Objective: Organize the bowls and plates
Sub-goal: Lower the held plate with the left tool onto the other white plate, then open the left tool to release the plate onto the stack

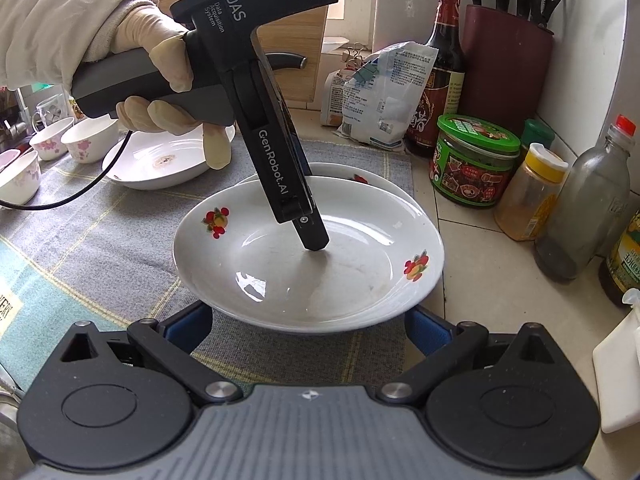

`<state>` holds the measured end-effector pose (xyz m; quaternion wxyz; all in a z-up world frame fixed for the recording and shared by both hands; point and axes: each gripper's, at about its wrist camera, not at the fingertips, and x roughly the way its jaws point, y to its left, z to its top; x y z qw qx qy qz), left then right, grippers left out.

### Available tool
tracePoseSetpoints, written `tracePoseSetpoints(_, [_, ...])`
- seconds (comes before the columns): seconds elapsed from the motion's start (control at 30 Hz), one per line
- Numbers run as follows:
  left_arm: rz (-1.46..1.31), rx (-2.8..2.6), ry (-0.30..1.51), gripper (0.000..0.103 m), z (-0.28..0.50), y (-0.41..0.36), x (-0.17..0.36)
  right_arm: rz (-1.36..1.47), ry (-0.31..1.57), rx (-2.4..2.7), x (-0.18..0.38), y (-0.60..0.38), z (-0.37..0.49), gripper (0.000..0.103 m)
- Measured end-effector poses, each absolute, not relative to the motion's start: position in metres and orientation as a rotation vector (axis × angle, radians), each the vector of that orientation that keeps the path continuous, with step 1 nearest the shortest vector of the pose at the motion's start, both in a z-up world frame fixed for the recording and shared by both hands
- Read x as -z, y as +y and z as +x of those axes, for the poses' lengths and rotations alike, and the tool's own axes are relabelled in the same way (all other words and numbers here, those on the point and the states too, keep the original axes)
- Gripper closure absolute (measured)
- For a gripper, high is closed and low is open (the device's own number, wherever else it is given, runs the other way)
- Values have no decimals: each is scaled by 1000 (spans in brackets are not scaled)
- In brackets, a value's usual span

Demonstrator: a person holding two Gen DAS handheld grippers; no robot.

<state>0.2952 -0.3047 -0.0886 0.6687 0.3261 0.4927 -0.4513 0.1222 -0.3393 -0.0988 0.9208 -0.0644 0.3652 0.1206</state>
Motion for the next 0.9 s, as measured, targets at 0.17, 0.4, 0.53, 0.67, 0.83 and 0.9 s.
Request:
tracePoseSetpoints(0.17, [764,1005,1082,22,290,-303,85,-136,751,-247,98,-339,121,0])
tracePoseSetpoints(0.4, [741,988,1074,21,286,-297,80,-138,749,-247,97,-340,120,0])
tracePoseSetpoints(0.53, [749,975,1060,21,281,-294,80,-138,750,-247,96,-340,119,0])
tracePoseSetpoints(0.67, [742,972,1055,21,278,-292,78,-139,749,-247,96,-340,119,0])
tracePoseSetpoints(0.83, [722,1008,1070,20,271,-293,77,-129,757,-249,96,-340,121,0])
tracePoseSetpoints(0.9, [732,1004,1061,21,268,-294,77,-118,732,-256,93,-340,120,0])
